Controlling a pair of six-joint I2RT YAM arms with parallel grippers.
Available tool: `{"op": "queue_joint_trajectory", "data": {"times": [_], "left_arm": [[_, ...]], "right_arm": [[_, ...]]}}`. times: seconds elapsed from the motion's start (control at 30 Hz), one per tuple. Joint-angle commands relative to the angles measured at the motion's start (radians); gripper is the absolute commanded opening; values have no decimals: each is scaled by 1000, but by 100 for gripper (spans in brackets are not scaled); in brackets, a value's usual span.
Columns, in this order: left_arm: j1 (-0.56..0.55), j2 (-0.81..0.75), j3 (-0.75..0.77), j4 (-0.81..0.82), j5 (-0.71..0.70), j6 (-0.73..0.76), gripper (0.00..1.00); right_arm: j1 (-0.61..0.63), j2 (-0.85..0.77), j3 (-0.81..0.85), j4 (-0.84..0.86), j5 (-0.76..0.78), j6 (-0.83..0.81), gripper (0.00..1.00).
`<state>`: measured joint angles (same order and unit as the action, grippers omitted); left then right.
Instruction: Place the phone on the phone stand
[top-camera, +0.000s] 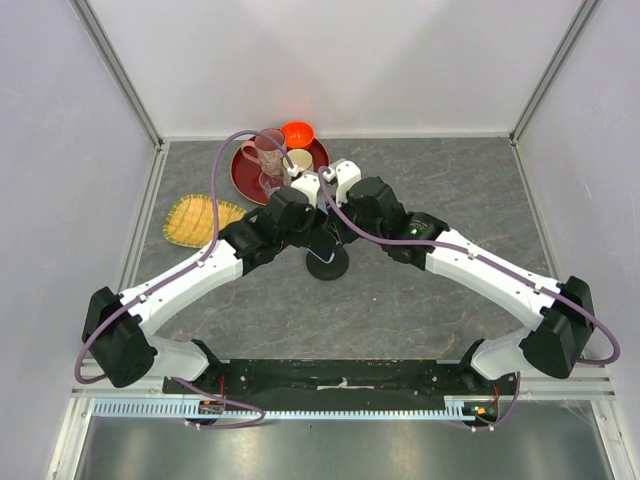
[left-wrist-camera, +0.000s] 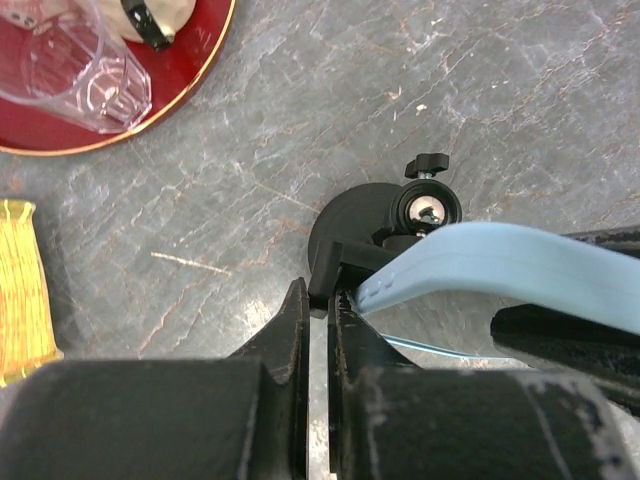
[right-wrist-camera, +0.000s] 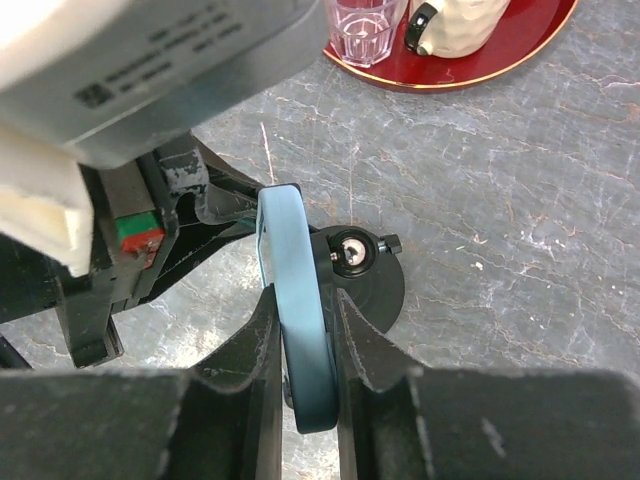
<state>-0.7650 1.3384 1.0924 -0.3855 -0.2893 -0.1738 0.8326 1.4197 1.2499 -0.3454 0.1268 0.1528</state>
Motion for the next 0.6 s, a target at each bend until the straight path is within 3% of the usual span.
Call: {"op": "queue_joint_trajectory", "data": {"times": [0.0, 0.4, 0.57], "left_arm": [[26, -30, 100, -214, -108, -159, 2], [26, -140, -8, -227, -293, -289, 2], [26, -183, -52, -199, -257, -253, 3]], "right_arm": [[-76, 64, 26, -162, 294, -73, 0], [-79, 74, -30, -145, 241, -88, 0], [-81, 67, -37, -141, 229, -119, 0]]}}
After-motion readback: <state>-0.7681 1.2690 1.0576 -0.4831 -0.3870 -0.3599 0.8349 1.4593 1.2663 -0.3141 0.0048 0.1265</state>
